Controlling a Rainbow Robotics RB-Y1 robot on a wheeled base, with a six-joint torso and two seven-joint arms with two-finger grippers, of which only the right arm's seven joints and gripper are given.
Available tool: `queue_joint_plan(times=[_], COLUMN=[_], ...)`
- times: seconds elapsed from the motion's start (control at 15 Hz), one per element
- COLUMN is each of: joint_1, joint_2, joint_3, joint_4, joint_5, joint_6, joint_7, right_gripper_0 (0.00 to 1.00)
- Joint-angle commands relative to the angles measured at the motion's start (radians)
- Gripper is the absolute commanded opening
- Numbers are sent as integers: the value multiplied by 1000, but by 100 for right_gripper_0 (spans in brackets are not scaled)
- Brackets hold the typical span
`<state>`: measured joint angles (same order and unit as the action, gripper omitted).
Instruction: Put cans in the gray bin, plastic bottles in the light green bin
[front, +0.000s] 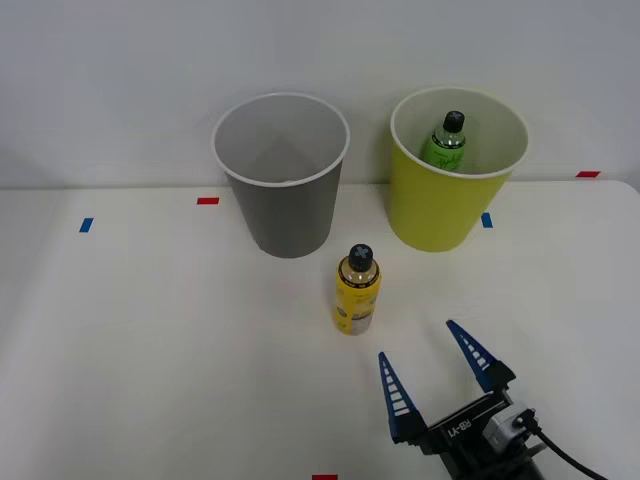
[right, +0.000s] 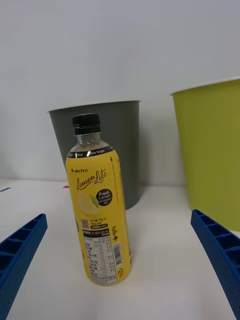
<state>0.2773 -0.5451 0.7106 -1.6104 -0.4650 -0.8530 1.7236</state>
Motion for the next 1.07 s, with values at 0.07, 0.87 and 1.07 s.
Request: queue_joint_plan(times=[0.07, 0.87, 1.07], joint_1=[-49, -247, -267], joint_2=[2, 63, 71], joint_3=[3, 78, 76], joint_4=[0, 1, 0], joint_5=[-12, -142, -149], joint_6=[74, 247, 279], joint_7=[-4, 39, 53], right_gripper_0=[100, 100, 100])
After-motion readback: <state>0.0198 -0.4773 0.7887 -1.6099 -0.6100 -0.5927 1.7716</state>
